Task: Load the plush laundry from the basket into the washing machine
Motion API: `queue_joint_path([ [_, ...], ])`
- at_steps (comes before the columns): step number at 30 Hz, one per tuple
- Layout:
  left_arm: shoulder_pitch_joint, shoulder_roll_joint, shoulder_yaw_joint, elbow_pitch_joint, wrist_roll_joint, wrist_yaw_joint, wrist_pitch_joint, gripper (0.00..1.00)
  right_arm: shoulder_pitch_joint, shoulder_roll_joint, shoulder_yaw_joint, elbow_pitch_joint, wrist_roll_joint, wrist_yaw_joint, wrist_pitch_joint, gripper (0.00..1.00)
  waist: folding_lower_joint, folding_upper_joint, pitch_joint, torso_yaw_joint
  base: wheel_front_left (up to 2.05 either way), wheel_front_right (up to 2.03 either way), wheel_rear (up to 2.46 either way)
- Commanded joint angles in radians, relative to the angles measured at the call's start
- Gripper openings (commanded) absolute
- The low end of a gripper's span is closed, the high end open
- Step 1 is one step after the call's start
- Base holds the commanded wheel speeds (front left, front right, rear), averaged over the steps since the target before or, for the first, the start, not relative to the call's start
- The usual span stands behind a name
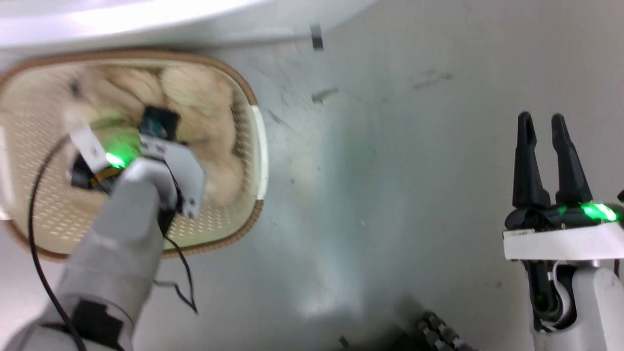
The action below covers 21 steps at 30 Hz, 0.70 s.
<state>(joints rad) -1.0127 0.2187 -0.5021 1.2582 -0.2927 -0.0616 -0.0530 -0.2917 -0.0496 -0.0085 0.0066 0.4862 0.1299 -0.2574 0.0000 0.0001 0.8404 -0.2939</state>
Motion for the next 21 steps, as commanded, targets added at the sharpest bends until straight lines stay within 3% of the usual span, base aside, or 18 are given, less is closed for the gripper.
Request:
queue_joint_path([
  [1, 0.024, -0.007, 0.007, -0.005, -0.009, 0.003, -0.035, 0.00, 0.019, -0.001, -0.008, 0.001, -0.015, 0.001, -0.004, 1.00, 0.0000, -0.0001, -0.093, 0.046, 0.00, 0.00, 0.00],
  [6, 0.116, -0.040, 0.030, -0.012, -0.049, -0.002, -0.156, 0.00, 0.071, -0.001, -0.030, 0.004, -0.067, 0.001, -0.004, 1.00, 0.0000, -0.0001, -0.245, 0.101, 0.00, 0.00, 0.00],
  [12, 0.244, -0.061, 0.044, -0.083, -0.071, -0.011, -0.206, 0.00, 0.148, -0.001, -0.048, 0.005, -0.127, 0.001, -0.004, 1.00, 0.0000, -0.0001, -0.418, 0.163, 0.00, 0.00, 0.00],
  [21, 0.520, -0.042, 0.141, -0.484, -0.079, 0.012, -0.208, 0.00, 0.259, -0.001, -0.057, -0.003, -0.160, 0.001, -0.004, 1.00, 0.0000, -0.0001, -0.582, 0.231, 0.00, 0.00, 0.00],
])
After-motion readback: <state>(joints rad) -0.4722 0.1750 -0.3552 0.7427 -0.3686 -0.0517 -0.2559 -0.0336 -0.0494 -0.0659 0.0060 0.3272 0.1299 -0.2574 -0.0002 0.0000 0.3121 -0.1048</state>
